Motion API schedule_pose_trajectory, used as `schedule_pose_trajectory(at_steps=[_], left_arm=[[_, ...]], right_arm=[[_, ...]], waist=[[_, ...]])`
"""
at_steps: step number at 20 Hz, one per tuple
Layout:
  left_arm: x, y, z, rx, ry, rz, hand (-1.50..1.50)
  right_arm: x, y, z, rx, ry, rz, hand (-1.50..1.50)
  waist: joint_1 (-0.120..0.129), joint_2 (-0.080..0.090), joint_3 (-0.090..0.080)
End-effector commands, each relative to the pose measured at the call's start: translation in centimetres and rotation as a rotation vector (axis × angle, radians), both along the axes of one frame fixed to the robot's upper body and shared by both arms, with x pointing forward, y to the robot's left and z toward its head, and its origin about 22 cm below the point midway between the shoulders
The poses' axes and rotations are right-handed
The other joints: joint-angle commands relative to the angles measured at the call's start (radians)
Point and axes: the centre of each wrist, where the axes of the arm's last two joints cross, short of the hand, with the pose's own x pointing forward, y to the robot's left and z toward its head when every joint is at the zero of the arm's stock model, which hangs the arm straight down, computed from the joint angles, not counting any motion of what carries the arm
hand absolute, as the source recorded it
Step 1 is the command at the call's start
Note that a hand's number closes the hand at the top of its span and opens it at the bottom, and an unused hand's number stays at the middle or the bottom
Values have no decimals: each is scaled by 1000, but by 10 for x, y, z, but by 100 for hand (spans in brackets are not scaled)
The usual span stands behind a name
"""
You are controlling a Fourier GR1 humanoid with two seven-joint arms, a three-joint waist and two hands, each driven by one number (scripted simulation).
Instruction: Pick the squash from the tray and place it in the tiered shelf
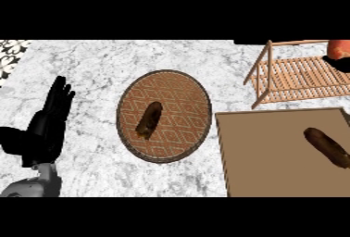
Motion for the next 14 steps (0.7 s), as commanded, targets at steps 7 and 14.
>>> schedule_pose_trajectory(at_steps=[7, 14], left_arm=[[-16, 0, 0, -6, 2, 15, 0], [-8, 8, -4, 9, 4, 14, 0]], right_arm=[[18, -19, 2, 93, 20, 74, -150], [11, -22, 27, 215, -164, 112, -150]], waist=[[3, -1, 0], [-15, -6, -1]])
